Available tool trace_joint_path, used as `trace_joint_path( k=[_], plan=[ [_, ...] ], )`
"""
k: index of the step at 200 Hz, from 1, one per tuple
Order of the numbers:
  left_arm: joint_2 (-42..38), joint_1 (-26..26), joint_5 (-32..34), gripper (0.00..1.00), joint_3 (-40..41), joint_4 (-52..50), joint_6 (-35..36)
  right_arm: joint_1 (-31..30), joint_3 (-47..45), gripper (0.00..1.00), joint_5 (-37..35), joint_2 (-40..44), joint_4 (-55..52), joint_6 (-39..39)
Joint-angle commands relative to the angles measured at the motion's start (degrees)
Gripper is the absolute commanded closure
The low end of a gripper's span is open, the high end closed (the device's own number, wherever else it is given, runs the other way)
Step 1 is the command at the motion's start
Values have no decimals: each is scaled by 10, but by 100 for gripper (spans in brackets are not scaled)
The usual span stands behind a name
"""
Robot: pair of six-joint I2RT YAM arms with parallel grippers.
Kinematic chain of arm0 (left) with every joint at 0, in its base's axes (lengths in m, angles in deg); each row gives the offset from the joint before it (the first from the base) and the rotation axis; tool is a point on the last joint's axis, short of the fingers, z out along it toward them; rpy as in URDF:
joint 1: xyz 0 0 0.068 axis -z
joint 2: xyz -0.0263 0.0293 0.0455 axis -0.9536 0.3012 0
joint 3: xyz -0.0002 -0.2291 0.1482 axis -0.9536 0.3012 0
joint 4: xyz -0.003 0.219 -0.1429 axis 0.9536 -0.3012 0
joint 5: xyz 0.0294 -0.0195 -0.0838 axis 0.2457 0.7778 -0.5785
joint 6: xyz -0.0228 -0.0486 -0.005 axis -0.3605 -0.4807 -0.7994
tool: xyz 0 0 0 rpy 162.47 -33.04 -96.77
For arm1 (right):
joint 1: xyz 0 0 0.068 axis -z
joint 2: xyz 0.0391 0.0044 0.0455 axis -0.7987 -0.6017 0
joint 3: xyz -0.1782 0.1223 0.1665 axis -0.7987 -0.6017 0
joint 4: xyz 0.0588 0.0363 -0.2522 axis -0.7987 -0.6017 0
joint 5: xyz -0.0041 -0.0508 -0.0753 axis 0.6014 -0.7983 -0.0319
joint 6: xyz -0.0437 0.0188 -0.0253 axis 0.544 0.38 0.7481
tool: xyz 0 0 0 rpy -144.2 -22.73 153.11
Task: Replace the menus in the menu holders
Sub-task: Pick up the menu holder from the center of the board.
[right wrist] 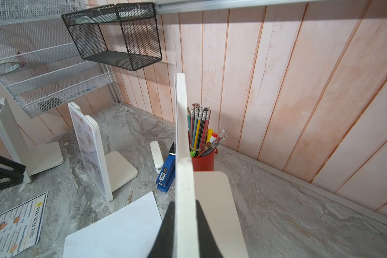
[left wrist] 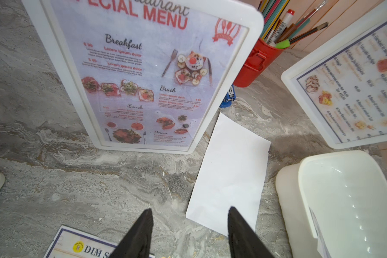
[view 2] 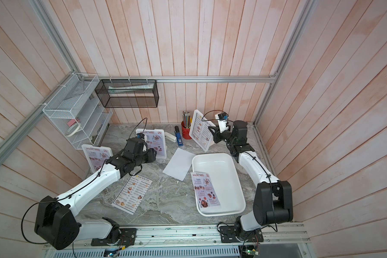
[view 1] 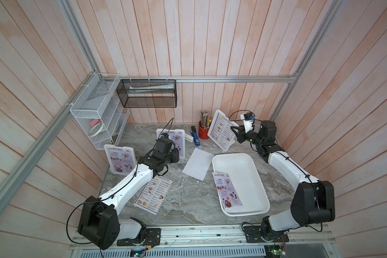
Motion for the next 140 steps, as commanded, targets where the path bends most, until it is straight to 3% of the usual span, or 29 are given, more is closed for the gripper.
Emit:
trace_joint_path(
  k=[1,82,140],
  plan=[
    [1,-13,7,43,-23,-19,11,-23,37,100,-20,31,-17,20],
    [-17,-44,-3,40,-40,-40,11,-162,-4,100,-67,122,-66,-3],
    [-16,-46,-9,40,-39,-51,9,-237,-58,100,-49,157,-64,-55]
  ],
)
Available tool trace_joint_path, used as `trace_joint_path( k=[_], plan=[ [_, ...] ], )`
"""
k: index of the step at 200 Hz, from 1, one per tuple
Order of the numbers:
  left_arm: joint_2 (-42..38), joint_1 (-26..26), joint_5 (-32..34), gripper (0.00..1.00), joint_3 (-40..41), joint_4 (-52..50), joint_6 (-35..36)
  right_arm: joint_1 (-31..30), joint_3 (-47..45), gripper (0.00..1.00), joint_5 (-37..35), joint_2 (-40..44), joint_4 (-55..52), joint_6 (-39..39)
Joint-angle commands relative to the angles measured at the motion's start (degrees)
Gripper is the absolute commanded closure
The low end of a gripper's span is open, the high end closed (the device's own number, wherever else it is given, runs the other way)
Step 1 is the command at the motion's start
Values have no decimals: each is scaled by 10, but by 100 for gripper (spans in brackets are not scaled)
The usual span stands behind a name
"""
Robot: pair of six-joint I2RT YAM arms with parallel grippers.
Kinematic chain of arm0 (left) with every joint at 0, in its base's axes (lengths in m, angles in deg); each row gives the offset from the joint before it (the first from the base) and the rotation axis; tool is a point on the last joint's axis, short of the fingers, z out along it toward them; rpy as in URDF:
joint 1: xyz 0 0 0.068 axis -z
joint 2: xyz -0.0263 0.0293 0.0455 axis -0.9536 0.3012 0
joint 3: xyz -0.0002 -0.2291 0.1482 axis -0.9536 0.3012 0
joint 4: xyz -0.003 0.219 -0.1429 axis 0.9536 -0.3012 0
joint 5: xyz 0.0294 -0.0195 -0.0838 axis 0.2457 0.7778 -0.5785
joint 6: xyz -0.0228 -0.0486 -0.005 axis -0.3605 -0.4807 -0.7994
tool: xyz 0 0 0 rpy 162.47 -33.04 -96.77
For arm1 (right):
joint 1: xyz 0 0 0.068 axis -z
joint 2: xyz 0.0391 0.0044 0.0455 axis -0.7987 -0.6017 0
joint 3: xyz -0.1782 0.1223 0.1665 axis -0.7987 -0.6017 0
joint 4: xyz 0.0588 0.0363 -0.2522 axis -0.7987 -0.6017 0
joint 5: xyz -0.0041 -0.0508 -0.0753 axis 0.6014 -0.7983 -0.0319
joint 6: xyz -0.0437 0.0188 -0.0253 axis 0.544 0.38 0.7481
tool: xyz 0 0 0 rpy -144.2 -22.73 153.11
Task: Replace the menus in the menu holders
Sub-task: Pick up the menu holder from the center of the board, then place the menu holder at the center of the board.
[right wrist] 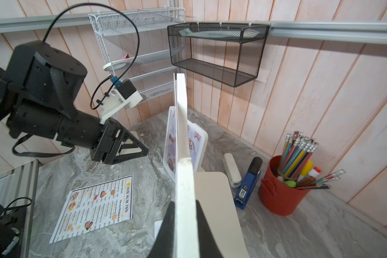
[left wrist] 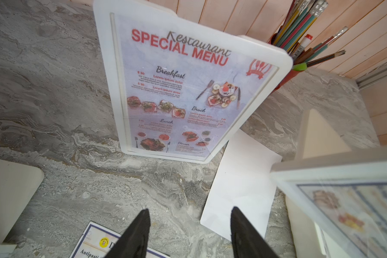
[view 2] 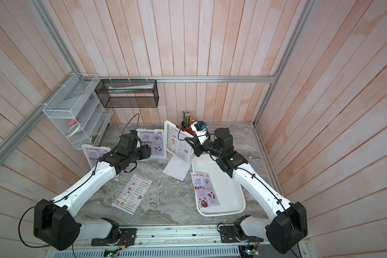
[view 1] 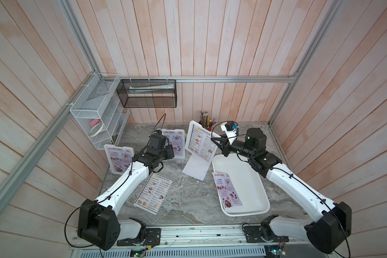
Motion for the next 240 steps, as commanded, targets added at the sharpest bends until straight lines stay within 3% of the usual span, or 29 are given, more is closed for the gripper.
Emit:
trace_joint_path(
  k=[1,87,240],
  plan=[
    [-10,-3,-6,40,-12,-15,3,-19,-25,100,4,18,31,-39],
    [-44,-6,13,39,36,-23,-21,-92,-82,100,-29,-27,104,-68],
    [-66,-5,-12,39,50,-23,-26,-94,-186,97,-49,-43,183,-83]
  ],
)
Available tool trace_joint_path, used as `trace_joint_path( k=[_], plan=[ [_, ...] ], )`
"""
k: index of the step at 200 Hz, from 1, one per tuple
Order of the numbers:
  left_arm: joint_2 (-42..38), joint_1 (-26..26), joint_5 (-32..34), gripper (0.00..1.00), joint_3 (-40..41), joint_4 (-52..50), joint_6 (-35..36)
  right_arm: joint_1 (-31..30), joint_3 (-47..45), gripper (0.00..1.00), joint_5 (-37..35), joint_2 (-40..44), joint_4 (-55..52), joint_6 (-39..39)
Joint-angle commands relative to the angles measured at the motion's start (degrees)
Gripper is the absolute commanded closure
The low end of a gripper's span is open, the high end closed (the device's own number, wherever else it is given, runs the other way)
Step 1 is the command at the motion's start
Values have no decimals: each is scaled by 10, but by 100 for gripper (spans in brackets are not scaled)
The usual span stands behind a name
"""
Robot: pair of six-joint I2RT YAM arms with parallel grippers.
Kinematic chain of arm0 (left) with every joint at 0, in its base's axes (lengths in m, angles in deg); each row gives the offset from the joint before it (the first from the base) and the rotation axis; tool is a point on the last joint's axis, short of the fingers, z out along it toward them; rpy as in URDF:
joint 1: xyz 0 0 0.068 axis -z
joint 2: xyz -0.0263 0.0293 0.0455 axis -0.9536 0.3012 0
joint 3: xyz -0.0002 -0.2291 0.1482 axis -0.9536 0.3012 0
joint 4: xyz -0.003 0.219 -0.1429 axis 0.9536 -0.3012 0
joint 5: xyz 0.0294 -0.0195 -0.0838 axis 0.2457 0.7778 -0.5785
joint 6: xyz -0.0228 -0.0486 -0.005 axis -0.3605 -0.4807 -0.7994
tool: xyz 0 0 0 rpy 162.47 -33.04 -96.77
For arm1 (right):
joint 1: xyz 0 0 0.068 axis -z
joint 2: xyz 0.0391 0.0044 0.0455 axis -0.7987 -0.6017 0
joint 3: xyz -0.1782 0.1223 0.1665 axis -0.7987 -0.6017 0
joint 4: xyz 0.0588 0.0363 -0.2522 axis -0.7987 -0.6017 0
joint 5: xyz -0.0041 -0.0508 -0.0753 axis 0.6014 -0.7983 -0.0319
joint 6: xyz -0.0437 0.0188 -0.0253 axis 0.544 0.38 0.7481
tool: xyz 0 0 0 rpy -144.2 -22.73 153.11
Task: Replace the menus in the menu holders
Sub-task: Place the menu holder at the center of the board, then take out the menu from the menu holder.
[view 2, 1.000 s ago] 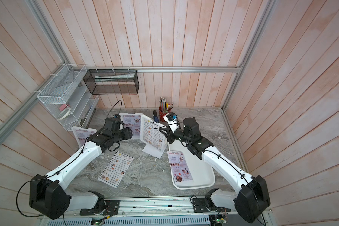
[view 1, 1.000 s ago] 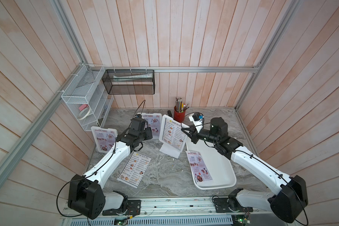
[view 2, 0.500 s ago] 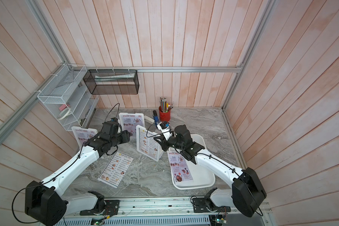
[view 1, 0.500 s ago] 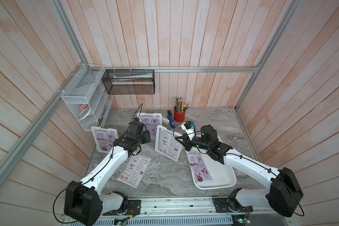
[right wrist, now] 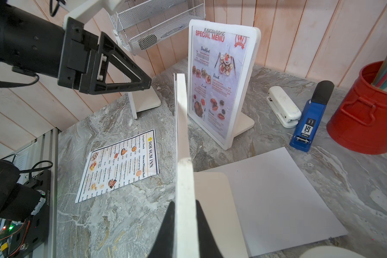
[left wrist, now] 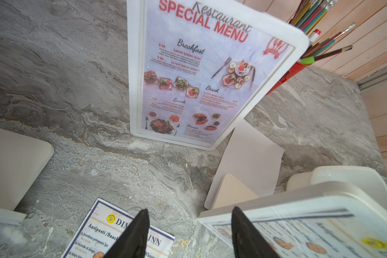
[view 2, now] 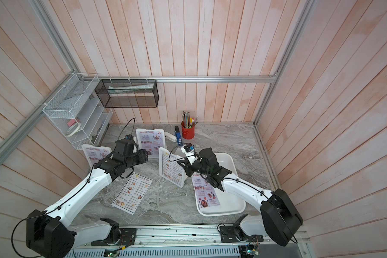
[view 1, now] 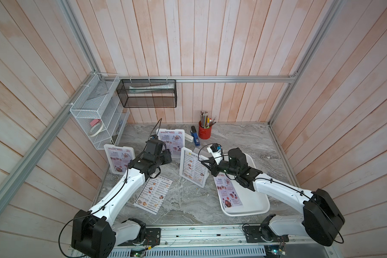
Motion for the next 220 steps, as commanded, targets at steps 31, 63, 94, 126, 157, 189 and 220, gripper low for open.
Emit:
trace_joint_path(
  k=[31,63,94,126,157,189,220],
  plan=[
    [-12,1,-23,39,-8,-11,-2,-6,-14,90,-7,12,34,-15],
    [-12,19,-29,39,0,-9,-8,-6,-6,77,-16,29,3,-4],
    [3,49,-43,39,12,-2,-21,-5,18,62,-7,37,-31,4],
    [12,58,-54,41,24,14,-32,-4,76,57,-20,36,-94,24],
    [22,73,-68,47,39,33,-41,-2,176,59,-5,-2,-197,45],
    [49,93,-75,52,48,57,-49,-1,294,75,-9,-76,-333,45],
    [83,93,-64,54,51,101,-39,-4,361,79,-3,-121,-395,42]
  ],
)
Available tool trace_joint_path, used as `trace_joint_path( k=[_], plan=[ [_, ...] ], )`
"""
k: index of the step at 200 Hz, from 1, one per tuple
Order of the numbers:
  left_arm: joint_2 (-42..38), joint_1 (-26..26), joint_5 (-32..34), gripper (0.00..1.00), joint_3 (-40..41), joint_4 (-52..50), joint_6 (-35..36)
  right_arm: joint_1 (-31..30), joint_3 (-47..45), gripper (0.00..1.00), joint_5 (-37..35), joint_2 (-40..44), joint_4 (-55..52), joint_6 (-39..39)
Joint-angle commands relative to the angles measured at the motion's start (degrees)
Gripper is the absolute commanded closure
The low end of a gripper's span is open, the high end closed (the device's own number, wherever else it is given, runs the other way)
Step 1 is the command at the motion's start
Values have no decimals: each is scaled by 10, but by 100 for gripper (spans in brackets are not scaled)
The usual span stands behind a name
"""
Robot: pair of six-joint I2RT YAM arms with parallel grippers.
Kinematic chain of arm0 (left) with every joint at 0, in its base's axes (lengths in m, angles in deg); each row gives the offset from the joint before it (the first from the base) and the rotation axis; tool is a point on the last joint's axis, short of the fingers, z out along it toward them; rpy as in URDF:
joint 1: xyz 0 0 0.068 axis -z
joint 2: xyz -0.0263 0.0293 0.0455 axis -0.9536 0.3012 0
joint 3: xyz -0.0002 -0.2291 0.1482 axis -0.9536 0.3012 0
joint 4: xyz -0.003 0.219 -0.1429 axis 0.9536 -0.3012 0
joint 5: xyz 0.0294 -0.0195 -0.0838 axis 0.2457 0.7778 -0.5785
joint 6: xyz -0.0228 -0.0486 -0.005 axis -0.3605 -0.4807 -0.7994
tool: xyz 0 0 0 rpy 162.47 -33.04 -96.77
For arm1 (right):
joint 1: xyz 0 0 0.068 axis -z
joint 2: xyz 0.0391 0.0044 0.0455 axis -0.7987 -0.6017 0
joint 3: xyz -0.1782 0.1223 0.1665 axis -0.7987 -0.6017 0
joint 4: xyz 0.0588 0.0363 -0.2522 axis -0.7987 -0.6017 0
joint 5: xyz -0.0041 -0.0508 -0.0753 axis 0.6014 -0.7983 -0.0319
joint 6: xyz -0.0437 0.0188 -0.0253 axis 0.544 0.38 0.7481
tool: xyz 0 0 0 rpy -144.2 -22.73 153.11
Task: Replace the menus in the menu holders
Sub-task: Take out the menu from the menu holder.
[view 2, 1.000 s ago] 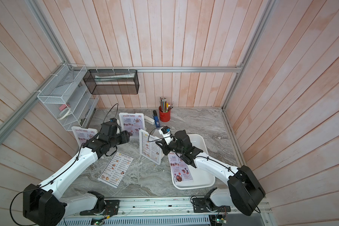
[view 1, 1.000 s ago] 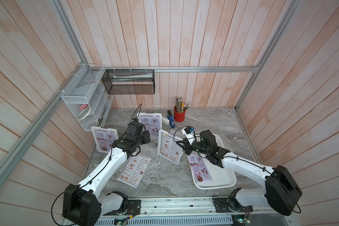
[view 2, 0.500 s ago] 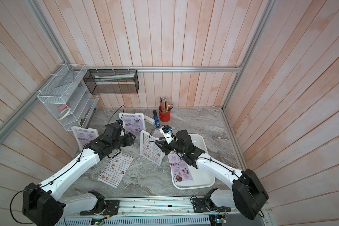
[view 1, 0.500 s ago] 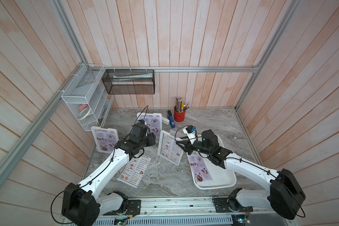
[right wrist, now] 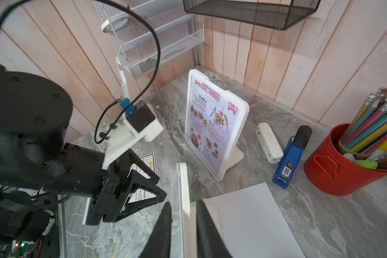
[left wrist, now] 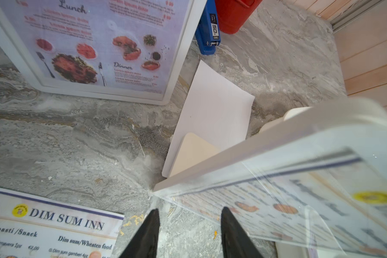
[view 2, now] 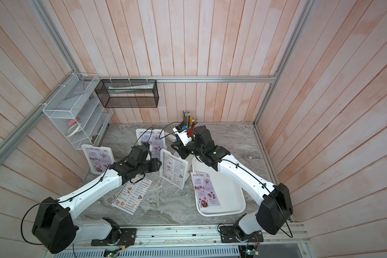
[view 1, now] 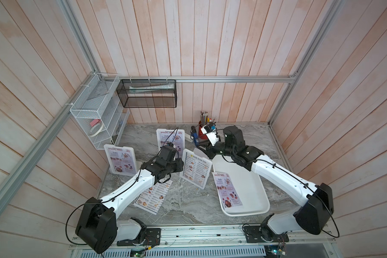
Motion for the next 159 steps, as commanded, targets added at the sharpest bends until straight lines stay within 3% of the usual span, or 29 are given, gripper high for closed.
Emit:
trace_joint_path(
  k=[1,76,159],
  plan=[
    [25,0,2,54,9,49,5,-2,33,79,7,-24,-105,3],
    [83,-3,11,54,-18,97,17,-2,66,82,8,-50,-178,-22],
    [29,-7,52,53,5,54,26,-2,80,87,16,-67,-193,-68]
  ],
)
